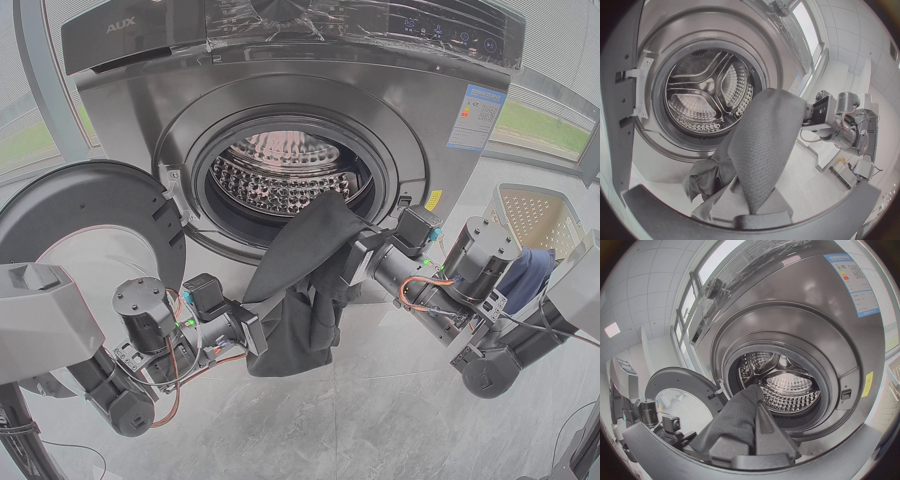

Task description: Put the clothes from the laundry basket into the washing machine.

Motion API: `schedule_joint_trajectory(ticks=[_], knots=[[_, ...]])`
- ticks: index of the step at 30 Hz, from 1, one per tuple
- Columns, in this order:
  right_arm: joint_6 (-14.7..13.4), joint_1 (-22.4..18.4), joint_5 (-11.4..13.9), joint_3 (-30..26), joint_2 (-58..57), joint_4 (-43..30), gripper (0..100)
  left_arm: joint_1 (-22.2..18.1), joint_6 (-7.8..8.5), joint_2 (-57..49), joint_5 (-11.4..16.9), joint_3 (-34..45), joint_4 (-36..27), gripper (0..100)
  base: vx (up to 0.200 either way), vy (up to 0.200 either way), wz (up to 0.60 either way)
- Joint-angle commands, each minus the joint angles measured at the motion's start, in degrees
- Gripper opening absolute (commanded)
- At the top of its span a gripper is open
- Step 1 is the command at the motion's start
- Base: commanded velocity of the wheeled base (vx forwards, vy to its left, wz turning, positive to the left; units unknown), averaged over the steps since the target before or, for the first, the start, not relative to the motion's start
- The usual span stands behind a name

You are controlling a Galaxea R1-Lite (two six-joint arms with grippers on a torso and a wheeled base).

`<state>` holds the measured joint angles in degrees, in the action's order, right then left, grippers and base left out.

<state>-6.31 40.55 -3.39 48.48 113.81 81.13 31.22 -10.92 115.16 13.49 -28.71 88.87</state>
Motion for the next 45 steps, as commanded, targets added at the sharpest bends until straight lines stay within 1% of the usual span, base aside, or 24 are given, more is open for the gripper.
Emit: schedule_joint_trajectory(ticks=[1,8,13,14,18,27,40,45], knots=[[0.0,-0.2,0.0,-0.1,-0.1,-0.1,0,-0.1,-0.06,-3.0,0.1,1.7,0.0,0,0.000,0.000,0.00],[0.0,-0.2,0.0,-1.0,-0.4,0.1,0,-0.1,0.02,-2.7,0.1,2.3,0.0,0,0.000,0.000,0.00],[0.0,0.5,0.0,-0.8,-0.3,0.2,0,-0.2,0.02,-1.1,0.3,1.7,-0.1,0,0.000,0.000,0.00],[0.0,0.6,0.0,-0.8,-0.3,0.2,0,-0.3,0.02,-0.4,0.2,1.3,-0.1,100,0.000,0.000,0.00],[0.0,0.9,0.0,-0.7,-0.4,0.2,0,-0.5,0.02,2.6,-0.2,-1.2,0.0,100,0.000,0.000,0.00],[0.0,1.5,0.0,-1.1,-1.1,0.2,0,-0.6,0.02,8.1,-0.2,-5.8,0.0,100,0.000,0.000,0.00],[0.0,1.5,0.0,-1.1,-1.1,0.2,0,-0.2,0.02,9.5,0.3,-6.1,0.1,100,0.000,0.000,0.00],[0.0,1.5,0.0,-1.1,-1.0,0.3,0,-0.5,0.46,11.1,0.0,-7.3,0.1,100,0.000,0.000,0.00]])
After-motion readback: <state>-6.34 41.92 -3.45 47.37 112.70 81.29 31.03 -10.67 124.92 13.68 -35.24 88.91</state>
